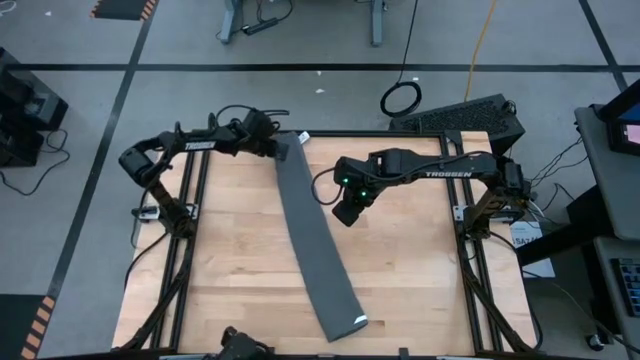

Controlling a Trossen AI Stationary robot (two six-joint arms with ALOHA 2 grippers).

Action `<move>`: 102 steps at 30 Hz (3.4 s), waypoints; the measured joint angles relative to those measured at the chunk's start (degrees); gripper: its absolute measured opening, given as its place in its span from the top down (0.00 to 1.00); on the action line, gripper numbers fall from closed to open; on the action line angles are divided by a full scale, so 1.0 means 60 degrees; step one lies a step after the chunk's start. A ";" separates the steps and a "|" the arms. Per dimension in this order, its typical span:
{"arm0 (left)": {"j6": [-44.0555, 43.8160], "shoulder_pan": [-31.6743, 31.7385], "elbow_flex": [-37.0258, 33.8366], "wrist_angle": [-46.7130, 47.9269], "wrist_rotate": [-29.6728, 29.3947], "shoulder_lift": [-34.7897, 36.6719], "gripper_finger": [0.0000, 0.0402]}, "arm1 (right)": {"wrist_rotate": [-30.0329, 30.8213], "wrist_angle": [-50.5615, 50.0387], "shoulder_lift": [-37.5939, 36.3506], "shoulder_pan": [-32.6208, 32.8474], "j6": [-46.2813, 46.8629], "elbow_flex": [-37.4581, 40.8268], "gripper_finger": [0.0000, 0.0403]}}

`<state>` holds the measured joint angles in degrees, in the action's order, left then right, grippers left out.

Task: Roll towel into tight, uniform cylinder
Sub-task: Roll the towel

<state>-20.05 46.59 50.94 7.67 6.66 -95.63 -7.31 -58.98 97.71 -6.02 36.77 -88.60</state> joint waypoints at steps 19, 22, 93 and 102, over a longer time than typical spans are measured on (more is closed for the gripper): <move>0.5154 -0.0063 0.0226 -0.2794 0.0220 0.0391 1.00 | 0.1066 0.0107 0.0000 -0.0022 0.0000 0.0000 1.00; 0.5228 0.0025 0.0215 -0.2674 0.0656 0.0326 1.00 | 0.1257 0.0212 0.0000 -0.0022 0.0000 -0.0004 1.00; 0.4141 0.0937 0.5329 0.0781 0.2316 -0.3627 0.65 | 0.0940 0.5024 0.4452 0.2656 1.0030 -0.0004 1.00; 0.3819 0.0765 0.7322 0.3807 0.2197 -0.3629 0.65 | 0.0931 0.5066 0.4231 0.2580 0.9526 0.0000 1.00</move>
<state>2.86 51.18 94.87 30.52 19.84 -117.40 -1.72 -28.59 123.10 9.46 93.93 -88.60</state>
